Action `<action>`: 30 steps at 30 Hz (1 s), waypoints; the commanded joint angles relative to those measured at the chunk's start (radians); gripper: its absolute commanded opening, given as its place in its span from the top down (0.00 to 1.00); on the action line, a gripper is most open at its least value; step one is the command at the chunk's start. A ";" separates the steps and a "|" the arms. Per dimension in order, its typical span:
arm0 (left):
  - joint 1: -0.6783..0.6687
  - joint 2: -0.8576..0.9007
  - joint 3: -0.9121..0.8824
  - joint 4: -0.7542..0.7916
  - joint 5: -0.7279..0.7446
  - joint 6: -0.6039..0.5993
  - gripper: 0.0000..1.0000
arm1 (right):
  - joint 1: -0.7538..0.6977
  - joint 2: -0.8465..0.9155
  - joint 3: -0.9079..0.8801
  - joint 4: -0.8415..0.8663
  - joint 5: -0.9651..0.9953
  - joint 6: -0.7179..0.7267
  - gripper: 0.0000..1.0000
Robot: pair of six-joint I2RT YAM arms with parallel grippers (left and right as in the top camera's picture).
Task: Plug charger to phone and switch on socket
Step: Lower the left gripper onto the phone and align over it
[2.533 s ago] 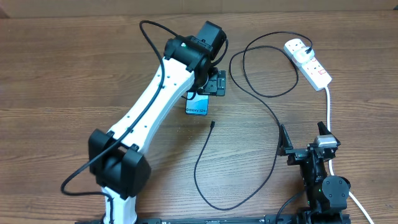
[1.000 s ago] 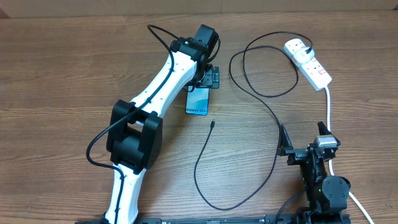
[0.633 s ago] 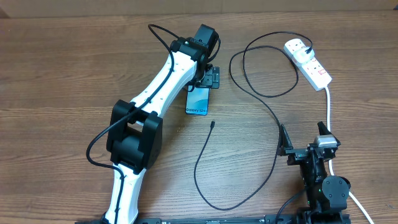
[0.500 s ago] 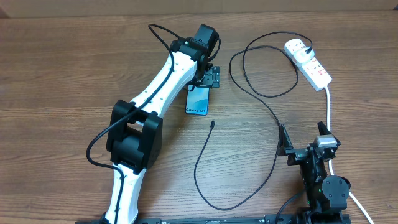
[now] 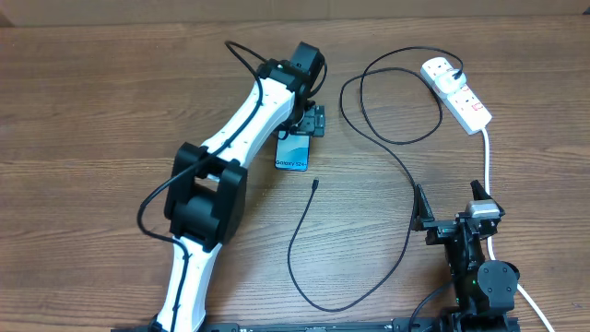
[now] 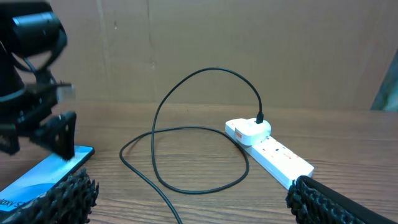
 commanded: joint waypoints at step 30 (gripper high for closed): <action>-0.005 0.100 -0.003 0.019 -0.018 0.016 0.00 | -0.004 -0.005 -0.010 0.006 0.013 -0.002 0.00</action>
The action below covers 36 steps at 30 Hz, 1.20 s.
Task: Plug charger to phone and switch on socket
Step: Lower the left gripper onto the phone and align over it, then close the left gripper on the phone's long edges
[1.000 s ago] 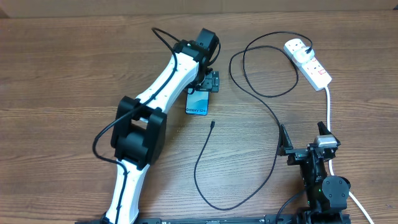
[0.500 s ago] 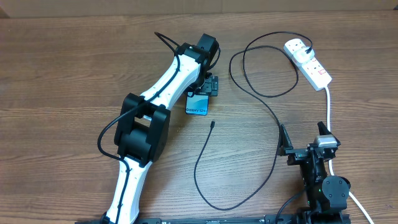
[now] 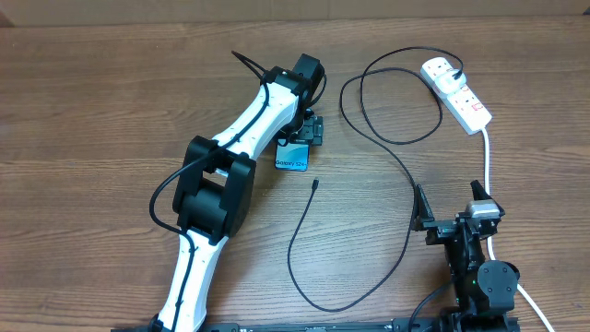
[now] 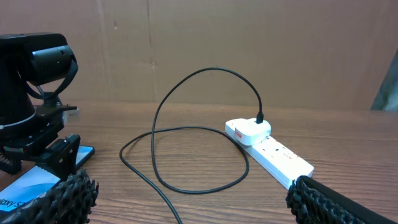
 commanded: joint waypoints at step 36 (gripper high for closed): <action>-0.006 0.034 0.001 0.019 -0.018 0.016 0.00 | -0.004 -0.005 -0.010 0.006 0.013 -0.001 0.00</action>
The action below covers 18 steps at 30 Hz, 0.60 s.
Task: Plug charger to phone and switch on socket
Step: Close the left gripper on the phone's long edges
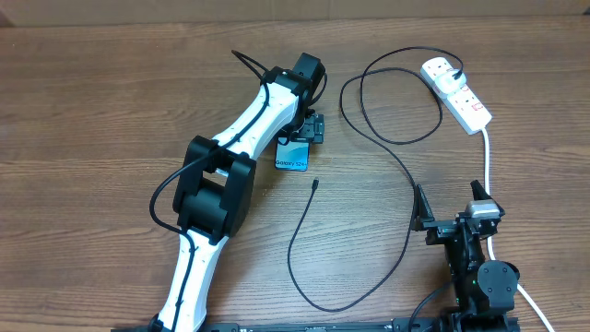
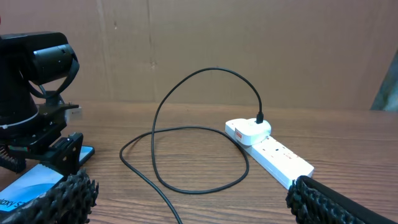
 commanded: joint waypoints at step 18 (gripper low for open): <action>-0.006 0.032 0.001 -0.018 -0.007 0.015 0.00 | -0.004 -0.005 -0.010 0.006 0.013 -0.001 0.00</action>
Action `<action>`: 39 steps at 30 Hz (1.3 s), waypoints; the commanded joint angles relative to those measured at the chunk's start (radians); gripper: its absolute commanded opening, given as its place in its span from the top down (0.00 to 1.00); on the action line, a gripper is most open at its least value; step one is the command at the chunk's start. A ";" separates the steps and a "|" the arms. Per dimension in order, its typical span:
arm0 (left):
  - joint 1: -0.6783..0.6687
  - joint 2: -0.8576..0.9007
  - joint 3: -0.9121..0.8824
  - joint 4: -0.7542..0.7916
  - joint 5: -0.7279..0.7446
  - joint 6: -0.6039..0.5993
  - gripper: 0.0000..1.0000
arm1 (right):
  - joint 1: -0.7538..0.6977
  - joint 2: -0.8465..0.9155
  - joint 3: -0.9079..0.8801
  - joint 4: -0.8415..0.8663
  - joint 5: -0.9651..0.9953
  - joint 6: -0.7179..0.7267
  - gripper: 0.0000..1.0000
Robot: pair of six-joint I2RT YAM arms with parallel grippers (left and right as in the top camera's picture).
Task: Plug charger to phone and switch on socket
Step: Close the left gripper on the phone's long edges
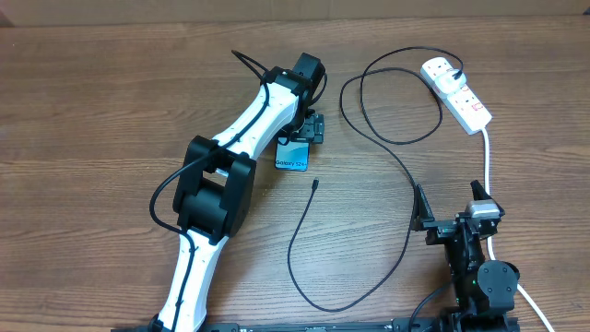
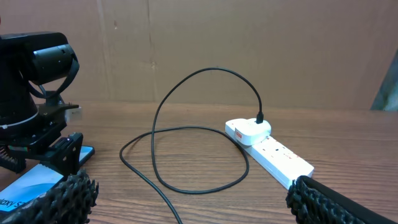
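A phone (image 1: 292, 160) with a lit blue screen lies flat at mid-table, also low left in the right wrist view (image 2: 34, 180). My left gripper (image 1: 305, 131) is down over the phone's far end, its fingers (image 2: 67, 151) spread to either side of it. The black charger cable (image 1: 309, 231) lies loose, its free plug tip (image 1: 315, 183) just right of the phone's near end. Its other end runs to a white adapter (image 2: 249, 129) in the white socket strip (image 1: 464, 97). My right gripper (image 1: 452, 219) rests open near the front edge, holding nothing.
The cable makes a wide loop (image 2: 186, 137) between the phone and the socket strip. The strip's white lead (image 1: 487, 157) runs down the right side past my right arm. Brown cardboard walls (image 2: 249, 43) stand behind the wooden table (image 1: 92, 111).
At first my left gripper hung a little above the phone's far end. A second later it was lower, with its fingers at that end of the phone, and it has stayed there. The cable, the socket strip and my right arm have not moved.
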 commanded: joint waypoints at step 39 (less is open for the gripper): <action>-0.002 0.097 -0.001 -0.040 0.042 0.038 0.08 | -0.004 -0.005 -0.010 0.005 0.013 -0.001 0.00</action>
